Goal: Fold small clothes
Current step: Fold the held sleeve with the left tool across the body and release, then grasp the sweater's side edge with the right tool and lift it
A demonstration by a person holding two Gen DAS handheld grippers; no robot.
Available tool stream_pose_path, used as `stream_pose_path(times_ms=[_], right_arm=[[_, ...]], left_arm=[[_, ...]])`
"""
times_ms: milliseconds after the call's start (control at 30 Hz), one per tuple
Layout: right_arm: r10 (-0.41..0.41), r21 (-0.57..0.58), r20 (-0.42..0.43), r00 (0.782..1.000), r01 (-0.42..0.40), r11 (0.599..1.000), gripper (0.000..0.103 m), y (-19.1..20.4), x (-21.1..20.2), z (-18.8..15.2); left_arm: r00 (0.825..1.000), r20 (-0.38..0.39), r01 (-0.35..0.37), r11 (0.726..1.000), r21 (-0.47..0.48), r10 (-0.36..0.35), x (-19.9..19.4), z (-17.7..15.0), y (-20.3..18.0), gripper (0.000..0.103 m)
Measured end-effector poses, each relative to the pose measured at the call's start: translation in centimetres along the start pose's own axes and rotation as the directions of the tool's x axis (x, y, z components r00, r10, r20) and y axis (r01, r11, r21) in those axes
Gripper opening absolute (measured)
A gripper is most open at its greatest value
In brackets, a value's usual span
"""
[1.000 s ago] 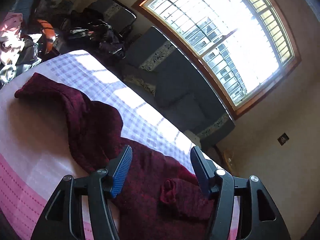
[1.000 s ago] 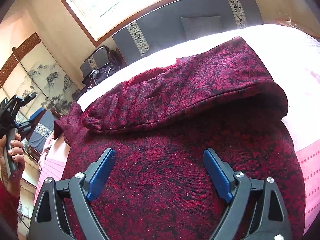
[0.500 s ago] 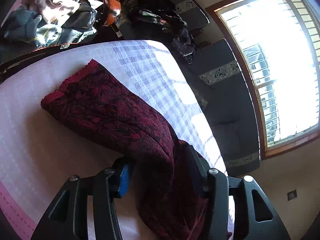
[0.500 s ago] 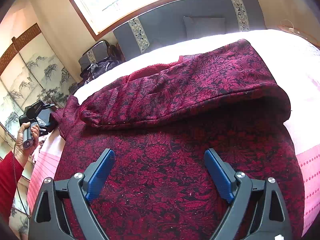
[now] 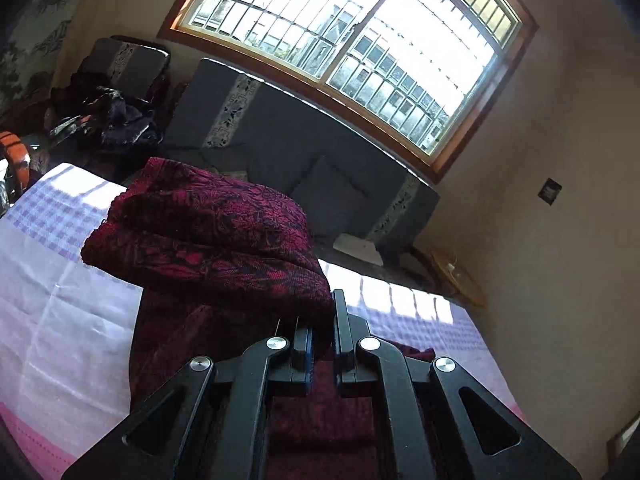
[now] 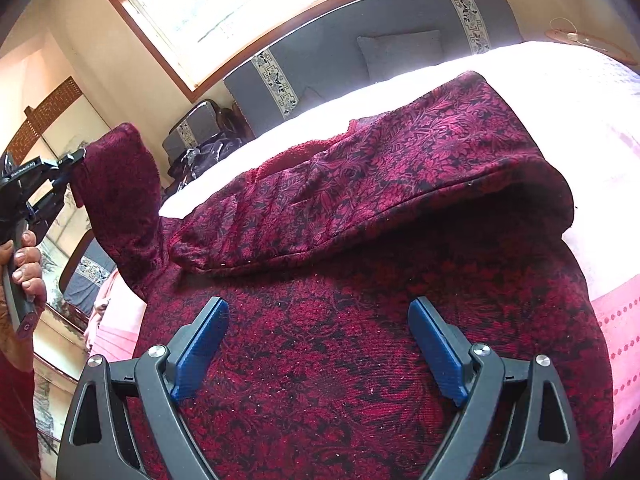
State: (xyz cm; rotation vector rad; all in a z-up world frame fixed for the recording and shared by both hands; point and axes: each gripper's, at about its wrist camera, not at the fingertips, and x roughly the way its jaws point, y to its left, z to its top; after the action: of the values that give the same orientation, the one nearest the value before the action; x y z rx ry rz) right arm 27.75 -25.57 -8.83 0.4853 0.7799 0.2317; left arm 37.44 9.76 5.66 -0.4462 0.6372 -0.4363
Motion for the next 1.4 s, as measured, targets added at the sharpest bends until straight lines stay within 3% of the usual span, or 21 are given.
stream_pose_path(times_ms=[167,300,400,467,500,533,600,667,767,867,967,1067,1100,1200,1267,1400], right_arm=[[0.026,0.038,0.014,1.000,-0.027,0.999,0.090,-0.7,-0.4,0.2],[0.042,0.062,0.023,0.999,-0.043,0.997,0.090,-1.3,-0.6,0.3],[0.059,0.077,0.026,0.998,-0.060,0.995,0.090,-1.6,-0.7,0.3],[0.067,0.085,0.029,0.997,-0.070,0.994,0.090,-1.8,-0.8,0.3],[0.070,0.088,0.031,0.997,-0.073,0.993,0.090,-2.0,-1.0,0.3],[0.074,0.092,0.032,0.997,-0.076,0.993,0.090,-2.1,-1.0,0.4],[0.076,0.095,0.034,0.997,-0.079,0.992,0.090,-2.2,-1.0,0.5],[0.072,0.092,0.036,0.997,-0.075,0.993,0.090,-2.1,-1.0,0.4],[0.065,0.089,0.061,0.996,-0.070,0.994,0.090,-2.1,-1.5,0.3],[0.027,0.069,0.090,0.996,-0.033,0.997,0.090,-1.7,-2.5,0.1],[-0.003,0.011,0.073,0.997,0.002,1.000,0.091,0.1,-2.7,0.3],[-0.042,-0.075,0.066,0.997,0.047,0.996,0.091,2.2,-2.8,0.5],[-0.060,-0.092,0.056,0.997,0.065,0.994,0.091,2.4,-2.5,0.7],[-0.078,-0.044,0.038,0.996,0.079,0.996,0.091,1.1,-2.4,1.6],[-0.030,0.062,0.043,0.999,0.028,0.998,0.091,-1.1,-3.1,2.0],[0.049,0.223,0.138,0.989,-0.080,0.972,0.089,-5.4,-6.6,2.3]], left_arm=[[0.988,-0.150,0.059,0.994,0.088,-0.045,7.0,-5.5,-6.7,0.007],[0.962,-0.273,0.076,0.981,0.180,-0.024,12.1,-10.3,-9.5,0.009],[0.948,-0.317,0.079,0.960,0.269,0.010,12.9,-13.2,-11.6,0.022],[0.949,-0.315,0.096,0.956,0.278,-0.004,11.9,-13.7,-12.1,0.028],[0.952,-0.303,0.126,0.956,0.265,-0.042,11.1,-13.6,-12.1,0.042],[0.953,-0.287,0.169,0.956,0.239,-0.097,9.9,-13.3,-12.0,0.069],[0.963,-0.200,0.219,0.958,0.184,-0.182,7.0,-12.7,-11.4,0.090],[0.976,-0.084,0.214,0.965,0.153,-0.203,3.7,-12.2,-10.2,0.092],[0.990,0.011,0.140,0.986,0.089,-0.141,0.3,-11.8,-6.4,0.095],[0.997,0.025,0.078,0.996,-0.045,-0.077,-0.9,-12.9,-1.0,0.095],[0.999,0.029,0.038,0.980,-0.195,-0.033,-0.7,-15.4,3.9,0.095],[1.000,0.025,-0.011,0.969,-0.247,0.018,-0.1,-18.2,6.5,0.095],[1.000,0.015,0.003,0.961,-0.276,0.001,0.2,-18.4,6.7,0.095],[0.998,0.053,-0.023,0.979,-0.205,0.034,-0.1,-18.4,5.8,0.095],[0.999,0.030,-0.017,0.984,-0.179,0.023,0.5,-18.5,5.1,0.095],[0.999,0.024,-0.024,0.983,-0.181,0.029,0.7,-18.7,4.9,0.095]])
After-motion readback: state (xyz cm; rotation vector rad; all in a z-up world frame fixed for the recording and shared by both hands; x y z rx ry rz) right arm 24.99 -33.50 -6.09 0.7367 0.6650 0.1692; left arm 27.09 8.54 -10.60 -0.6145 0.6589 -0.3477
